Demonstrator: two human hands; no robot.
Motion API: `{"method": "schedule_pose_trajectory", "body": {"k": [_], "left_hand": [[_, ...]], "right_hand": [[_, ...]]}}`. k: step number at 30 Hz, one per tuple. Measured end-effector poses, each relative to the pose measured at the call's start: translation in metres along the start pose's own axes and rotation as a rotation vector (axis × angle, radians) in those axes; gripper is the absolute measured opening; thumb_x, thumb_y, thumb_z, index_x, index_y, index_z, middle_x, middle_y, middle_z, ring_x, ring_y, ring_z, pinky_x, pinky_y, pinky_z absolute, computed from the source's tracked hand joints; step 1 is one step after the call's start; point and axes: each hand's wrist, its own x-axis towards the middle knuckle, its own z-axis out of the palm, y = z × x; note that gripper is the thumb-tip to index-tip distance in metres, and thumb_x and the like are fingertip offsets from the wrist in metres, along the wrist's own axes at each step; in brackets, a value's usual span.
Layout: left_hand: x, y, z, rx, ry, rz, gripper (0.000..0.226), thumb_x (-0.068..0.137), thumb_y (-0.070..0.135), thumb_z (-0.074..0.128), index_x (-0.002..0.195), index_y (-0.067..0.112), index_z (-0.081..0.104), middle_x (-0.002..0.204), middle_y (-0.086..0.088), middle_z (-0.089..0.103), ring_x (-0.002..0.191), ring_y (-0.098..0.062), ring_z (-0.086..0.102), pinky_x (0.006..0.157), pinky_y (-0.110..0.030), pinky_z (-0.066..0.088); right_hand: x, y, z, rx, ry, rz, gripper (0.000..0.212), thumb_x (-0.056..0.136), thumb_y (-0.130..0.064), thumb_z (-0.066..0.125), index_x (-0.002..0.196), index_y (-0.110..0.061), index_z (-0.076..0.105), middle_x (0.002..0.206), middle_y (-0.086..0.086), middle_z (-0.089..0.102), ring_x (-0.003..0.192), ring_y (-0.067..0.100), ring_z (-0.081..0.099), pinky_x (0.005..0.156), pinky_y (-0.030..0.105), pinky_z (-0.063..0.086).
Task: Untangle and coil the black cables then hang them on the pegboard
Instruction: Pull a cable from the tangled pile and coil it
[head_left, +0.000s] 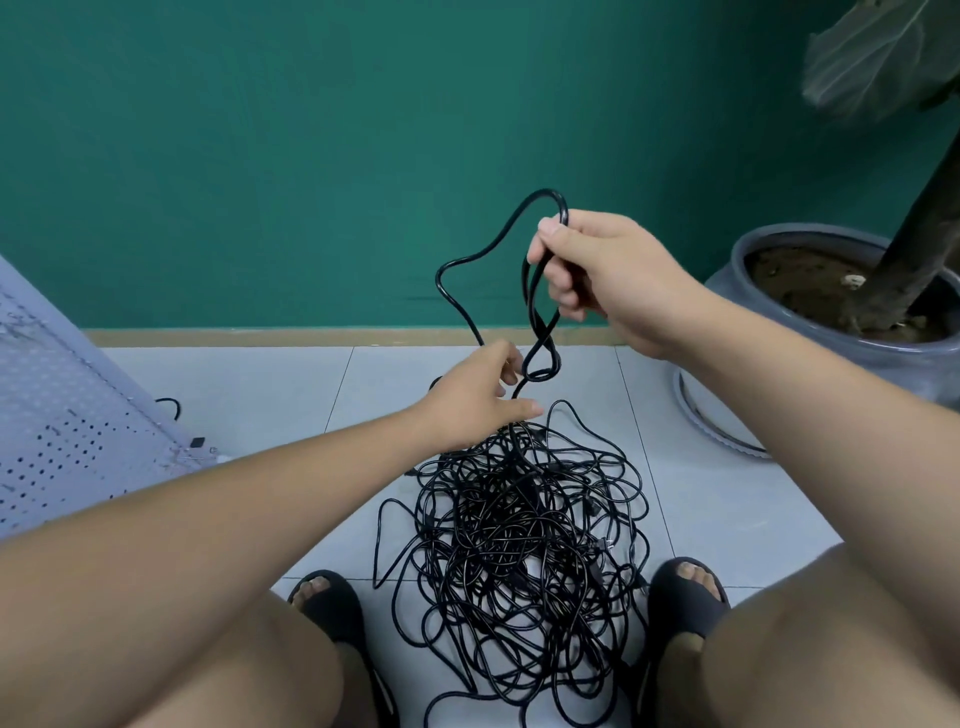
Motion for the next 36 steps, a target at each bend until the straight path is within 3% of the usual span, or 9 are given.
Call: {"method": "schedule_pose_trajectory", "body": {"k": [3,6,10,13,17,23,27,31,36], "left_hand": [[0.003,0.001,0.002,0.000,-0.029,0.013,0.041,0.097,0.043,0.076,0.132,0.031,0.058,0.124,0.009,0.065,0.112,-0.018,0.064,0.101,-0.042,0.053],[0.004,-0.002,0.002,-0.066,-0.095,-0.019,0.012,0.102,0.035,0.072,0.109,0.026,0.074,0.098,0.008,0.081,0.097,-0.029,0.075,0.090,-0.044,0.060],[0.003,-0.005,-0.011,-0.125,-0.129,-0.110,0.011,0.105,0.019,0.069,0.095,0.015,0.071,0.086,-0.006,0.082,0.080,-0.025,0.079,0.070,-0.027,0.057],[0.005,-0.033,-0.027,0.009,-0.119,-0.207,0.012,0.105,0.017,0.068,0.093,0.014,0.070,0.083,-0.003,0.082,0.081,-0.025,0.080,0.075,-0.036,0.060],[-0.002,-0.076,-0.046,0.149,-0.167,-0.382,0.012,0.104,0.014,0.068,0.094,0.009,0.071,0.085,-0.007,0.082,0.073,-0.021,0.079,0.057,-0.021,0.050],[-0.010,-0.092,-0.064,0.465,-0.286,-0.512,0.011,0.101,0.019,0.069,0.104,0.013,0.078,0.093,0.002,0.083,0.079,-0.014,0.078,0.052,-0.018,0.045],[-0.020,-0.095,-0.067,0.596,-0.416,-0.570,0.021,0.101,0.023,0.065,0.110,0.011,0.079,0.097,0.006,0.083,0.081,-0.012,0.079,0.063,-0.019,0.053],[-0.023,-0.086,-0.060,0.403,-0.433,-0.464,0.011,0.102,0.020,0.064,0.092,0.017,0.065,0.099,0.002,0.083,0.083,-0.013,0.078,0.069,-0.026,0.051],[-0.029,-0.045,-0.057,-0.027,-0.485,-0.302,0.013,0.110,0.025,0.060,0.106,0.012,0.061,0.103,-0.004,0.083,0.095,-0.014,0.076,0.088,-0.035,0.054]], "right_hand": [[-0.002,-0.004,-0.003,0.086,0.011,0.014,0.029,0.115,-0.026,0.050,0.092,-0.012,0.062,0.063,-0.001,0.047,0.057,0.018,0.042,0.054,0.030,0.034],[-0.002,-0.008,-0.010,0.120,0.052,0.017,0.030,0.115,-0.025,0.051,0.090,-0.012,0.062,0.063,0.000,0.046,0.055,0.017,0.042,0.051,0.029,0.033],[-0.003,-0.006,-0.023,0.019,0.130,0.014,0.032,0.115,-0.027,0.050,0.088,-0.015,0.062,0.061,-0.002,0.047,0.053,0.017,0.044,0.051,0.029,0.034],[-0.004,-0.007,-0.033,-0.012,0.198,0.001,0.034,0.115,-0.028,0.049,0.086,-0.017,0.060,0.059,-0.004,0.047,0.053,0.016,0.045,0.051,0.029,0.035],[-0.004,-0.009,-0.045,-0.014,0.243,-0.029,0.034,0.115,-0.029,0.048,0.086,-0.018,0.060,0.061,-0.004,0.048,0.053,0.016,0.046,0.051,0.028,0.036],[-0.003,-0.012,-0.044,-0.006,0.327,-0.065,0.034,0.114,-0.031,0.049,0.084,-0.019,0.061,0.060,-0.005,0.050,0.054,0.016,0.045,0.052,0.028,0.036],[-0.001,-0.023,-0.052,0.089,0.374,-0.083,0.034,0.115,-0.029,0.048,0.085,-0.018,0.059,0.061,-0.005,0.049,0.053,0.015,0.044,0.052,0.028,0.035],[0.002,-0.014,-0.047,0.154,0.351,-0.063,0.030,0.115,-0.028,0.049,0.090,-0.016,0.059,0.063,-0.003,0.051,0.055,0.016,0.049,0.051,0.028,0.038],[0.010,0.010,-0.044,0.177,0.302,0.048,0.020,0.112,-0.011,0.049,0.100,-0.008,0.064,0.070,0.003,0.064,0.070,0.020,0.070,0.065,0.028,0.055]]}}
